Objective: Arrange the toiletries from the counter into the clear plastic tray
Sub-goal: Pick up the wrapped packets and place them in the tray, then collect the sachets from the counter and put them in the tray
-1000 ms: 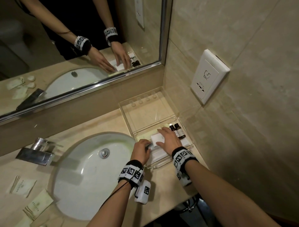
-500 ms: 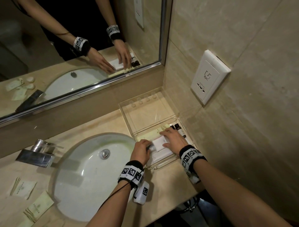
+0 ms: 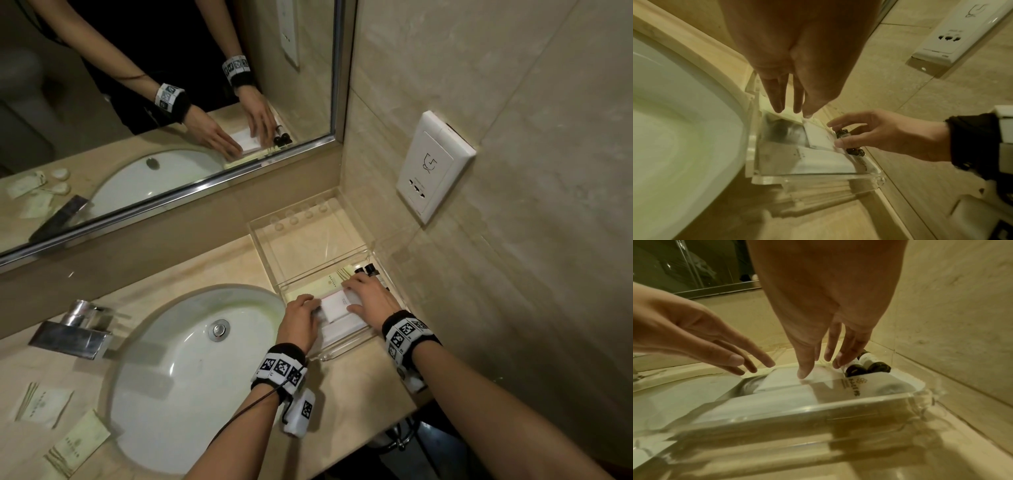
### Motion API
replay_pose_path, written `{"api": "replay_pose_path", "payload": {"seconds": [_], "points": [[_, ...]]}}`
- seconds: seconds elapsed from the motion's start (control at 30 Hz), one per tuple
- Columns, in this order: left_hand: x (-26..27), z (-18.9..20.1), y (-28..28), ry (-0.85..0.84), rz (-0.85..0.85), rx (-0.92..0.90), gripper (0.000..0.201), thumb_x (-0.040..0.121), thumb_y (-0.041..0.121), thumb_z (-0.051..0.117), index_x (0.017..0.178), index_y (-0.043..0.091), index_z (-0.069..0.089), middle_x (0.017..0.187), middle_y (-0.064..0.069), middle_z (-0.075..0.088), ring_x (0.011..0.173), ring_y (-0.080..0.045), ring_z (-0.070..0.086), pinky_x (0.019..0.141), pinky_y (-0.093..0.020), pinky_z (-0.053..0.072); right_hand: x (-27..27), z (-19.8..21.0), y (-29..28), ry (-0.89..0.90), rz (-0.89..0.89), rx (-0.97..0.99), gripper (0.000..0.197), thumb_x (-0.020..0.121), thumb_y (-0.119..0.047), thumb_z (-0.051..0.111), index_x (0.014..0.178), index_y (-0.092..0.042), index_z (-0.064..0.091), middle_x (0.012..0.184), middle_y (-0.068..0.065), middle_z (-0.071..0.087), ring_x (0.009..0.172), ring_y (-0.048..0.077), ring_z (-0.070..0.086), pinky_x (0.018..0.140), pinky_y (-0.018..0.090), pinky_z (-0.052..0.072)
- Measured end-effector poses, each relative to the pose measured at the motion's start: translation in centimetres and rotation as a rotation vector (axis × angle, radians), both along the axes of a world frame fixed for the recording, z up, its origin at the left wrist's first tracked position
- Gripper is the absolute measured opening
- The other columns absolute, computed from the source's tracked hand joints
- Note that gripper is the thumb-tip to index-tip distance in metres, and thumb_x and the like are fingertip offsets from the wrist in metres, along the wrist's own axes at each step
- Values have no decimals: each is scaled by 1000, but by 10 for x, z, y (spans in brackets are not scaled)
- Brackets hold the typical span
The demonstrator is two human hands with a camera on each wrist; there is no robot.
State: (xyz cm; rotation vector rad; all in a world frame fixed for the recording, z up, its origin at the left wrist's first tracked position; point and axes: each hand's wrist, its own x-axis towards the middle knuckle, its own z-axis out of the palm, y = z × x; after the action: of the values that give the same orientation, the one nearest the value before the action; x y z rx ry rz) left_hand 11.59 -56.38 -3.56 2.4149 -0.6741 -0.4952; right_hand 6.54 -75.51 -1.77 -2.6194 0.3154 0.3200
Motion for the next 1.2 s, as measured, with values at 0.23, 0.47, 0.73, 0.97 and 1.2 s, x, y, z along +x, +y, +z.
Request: {"api": "replay_pose_path", "payload": {"seconds": [0.23, 0.47, 0.73, 0.97, 1.2], "points": [[-6, 1, 8, 8, -50, 76, 36, 91, 1, 50, 123, 13, 63, 120, -8, 58, 110, -27, 55, 102, -33, 44, -5, 1, 6, 24, 8, 13, 50, 84, -16, 72, 131, -20, 55, 138, 1, 48, 122, 22, 49, 103, 34, 44], [2, 36, 34, 58, 188, -46, 18, 91, 13, 55, 105, 12, 66, 104, -8, 63, 92, -21, 62, 86, -30, 51, 9, 22, 20, -101, -58, 128, 34, 87, -16, 69, 119, -20, 61, 126, 0, 53, 107, 17, 57, 91, 29, 49], [-18, 76, 144, 90, 543, 25, 18, 90, 10, 53, 99, 10, 69, 97, -4, 69, 75, -13, 57, 73, -19, 44, 49, 38, 129, -231, 179, 395, 12, 90, -17, 61, 101, -18, 66, 91, -4, 64, 74, 10, 59, 72, 26, 50], [-71, 89, 255, 103, 852, 107, 16, 90, 16, 55, 96, 15, 70, 94, -2, 70, 78, -15, 61, 78, -31, 53, 48, 43, 246, -143, 472, 482, 12, 90, -17, 58, 97, -18, 68, 90, -5, 69, 77, 14, 63, 76, 33, 53], [-102, 80, 350, 177, 1034, 99, 12, 89, 16, 56, 92, 20, 67, 92, 0, 69, 83, -18, 64, 79, -33, 54, 39, 44, 342, -42, 667, 399, 13, 91, -22, 58, 100, -19, 67, 90, -7, 68, 80, 14, 63, 78, 34, 52]]}}
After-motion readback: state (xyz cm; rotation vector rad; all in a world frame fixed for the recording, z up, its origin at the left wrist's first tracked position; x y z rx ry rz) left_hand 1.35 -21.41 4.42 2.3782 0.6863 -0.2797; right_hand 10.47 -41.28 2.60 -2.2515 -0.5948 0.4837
